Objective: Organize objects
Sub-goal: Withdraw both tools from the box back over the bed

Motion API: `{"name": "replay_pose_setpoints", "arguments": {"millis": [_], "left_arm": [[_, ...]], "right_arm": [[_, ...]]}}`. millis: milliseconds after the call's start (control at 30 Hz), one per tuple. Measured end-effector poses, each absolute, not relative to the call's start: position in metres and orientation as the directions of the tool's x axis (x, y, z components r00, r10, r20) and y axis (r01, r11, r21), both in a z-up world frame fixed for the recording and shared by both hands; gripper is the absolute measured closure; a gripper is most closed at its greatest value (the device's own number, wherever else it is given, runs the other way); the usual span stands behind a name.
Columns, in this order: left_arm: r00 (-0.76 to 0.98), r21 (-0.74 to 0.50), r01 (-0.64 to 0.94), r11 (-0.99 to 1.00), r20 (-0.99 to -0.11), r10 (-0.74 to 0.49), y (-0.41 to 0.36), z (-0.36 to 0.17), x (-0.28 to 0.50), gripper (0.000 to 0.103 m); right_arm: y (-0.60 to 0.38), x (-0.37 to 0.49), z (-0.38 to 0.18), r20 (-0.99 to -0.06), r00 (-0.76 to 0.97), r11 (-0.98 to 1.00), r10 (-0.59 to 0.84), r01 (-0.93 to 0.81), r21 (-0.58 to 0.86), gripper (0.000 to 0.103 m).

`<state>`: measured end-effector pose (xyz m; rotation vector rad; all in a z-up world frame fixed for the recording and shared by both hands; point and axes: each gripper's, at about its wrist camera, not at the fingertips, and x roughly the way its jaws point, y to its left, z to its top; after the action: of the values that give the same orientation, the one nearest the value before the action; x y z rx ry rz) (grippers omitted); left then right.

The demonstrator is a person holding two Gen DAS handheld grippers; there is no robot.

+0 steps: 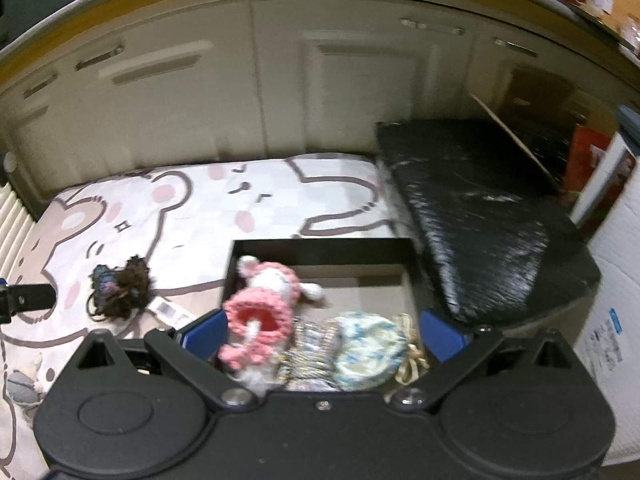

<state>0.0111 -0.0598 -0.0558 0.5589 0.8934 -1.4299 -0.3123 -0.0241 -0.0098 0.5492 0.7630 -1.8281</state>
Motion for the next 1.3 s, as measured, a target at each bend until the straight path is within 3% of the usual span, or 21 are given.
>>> {"name": "replay_pose_setpoints", "arguments": {"millis": [433,667,1067,1300], "left_arm": [[-0.040,-0.168,0.973,0.158,-0.797,-0.602,-0.042,-0.056,0.076,0.000],[-0.052,-0.136,0.984,0.116,-0.839,-0.542,-0.038,-0.068,0.098,0.005],[-0.086,-0.082,0.996,-0.027,-0.949,-0.303,-0.031,-0.115,0.111,0.013],[-0.101,-0.098,0.995,-0.025,-0.975,-0.197,-0.029,-0.141,0.111,0.019]], "right_arm": [[-0.060,-0.250,-0.027,-0.717,-0.250,-0.112,-0.650,0.966,-0.234,0.001],[-0.076,-0.218,-0.042,-0.755,-0.196,0.000,-0.626,0.968,-0.252,0.013],[-0.096,-0.189,-0.082,-0.864,-0.118,0.169,-0.490,0.959,-0.227,0.038],[-0.104,-0.176,-0.110,-0.910,-0.136,0.280,-0.392,0.924,-0.259,0.043]]}}
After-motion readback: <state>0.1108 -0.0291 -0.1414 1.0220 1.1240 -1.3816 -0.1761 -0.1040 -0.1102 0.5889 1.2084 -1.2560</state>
